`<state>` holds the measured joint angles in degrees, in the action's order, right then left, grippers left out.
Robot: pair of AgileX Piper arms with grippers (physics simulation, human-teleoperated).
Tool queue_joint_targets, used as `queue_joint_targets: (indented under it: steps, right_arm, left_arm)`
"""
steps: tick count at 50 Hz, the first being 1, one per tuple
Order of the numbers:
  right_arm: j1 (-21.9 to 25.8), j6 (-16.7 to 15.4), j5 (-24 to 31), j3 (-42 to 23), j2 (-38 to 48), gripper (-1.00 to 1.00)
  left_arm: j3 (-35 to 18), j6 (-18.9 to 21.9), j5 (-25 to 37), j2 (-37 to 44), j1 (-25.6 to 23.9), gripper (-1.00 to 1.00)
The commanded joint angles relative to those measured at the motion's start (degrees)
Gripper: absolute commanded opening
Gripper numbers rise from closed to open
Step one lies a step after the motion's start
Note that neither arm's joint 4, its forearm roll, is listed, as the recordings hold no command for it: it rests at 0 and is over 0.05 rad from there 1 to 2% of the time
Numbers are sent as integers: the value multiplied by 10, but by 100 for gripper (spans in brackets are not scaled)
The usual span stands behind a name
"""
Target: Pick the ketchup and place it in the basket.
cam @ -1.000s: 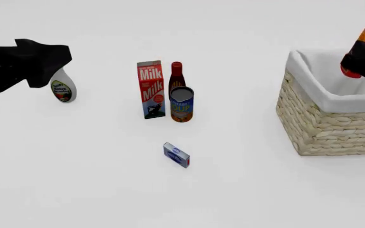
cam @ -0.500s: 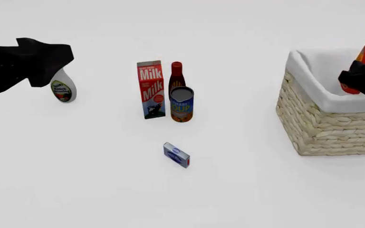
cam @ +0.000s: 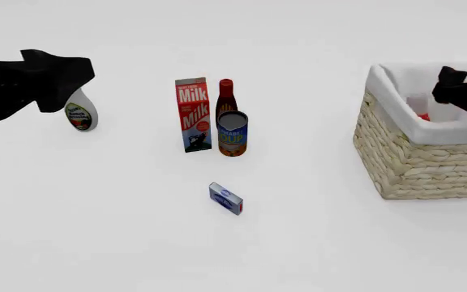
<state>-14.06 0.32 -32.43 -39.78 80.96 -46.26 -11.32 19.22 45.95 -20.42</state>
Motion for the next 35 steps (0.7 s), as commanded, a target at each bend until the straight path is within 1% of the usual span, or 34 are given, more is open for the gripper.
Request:
queue_joint_targets:
  steps: [1, 5, 15, 24, 25, 28, 29, 35]
  right_arm:
    - [32, -20, 48, -8, -80, 100]
    - [47, -28, 66, -13, -110, 100]
    - [97, -50, 137, -40, -196, 100]
    - [123, -56, 182, -63, -219, 100]
    - [132, -62, 186, -59, -234, 100]
    - [138, -65, 197, -62, -239, 100]
    - [146, -73, 199, -58, -250, 100]
    - [167, -71, 223, -50, -295, 100]
  left_arm:
    - [3, -3, -1, -4, -1, 100]
    - [4, -4, 0, -5, -1, 100]
    - [1, -8, 2, -8, -2, 100]
    - [5, -12, -4, -8, 1, 100]
    - [6, -12, -5, -8, 1, 100]
    - [6, -13, -7, -6, 1, 100]
    - [6, -14, -9, -5, 0, 100]
    - [9, -19, -18, -1, -1, 100]
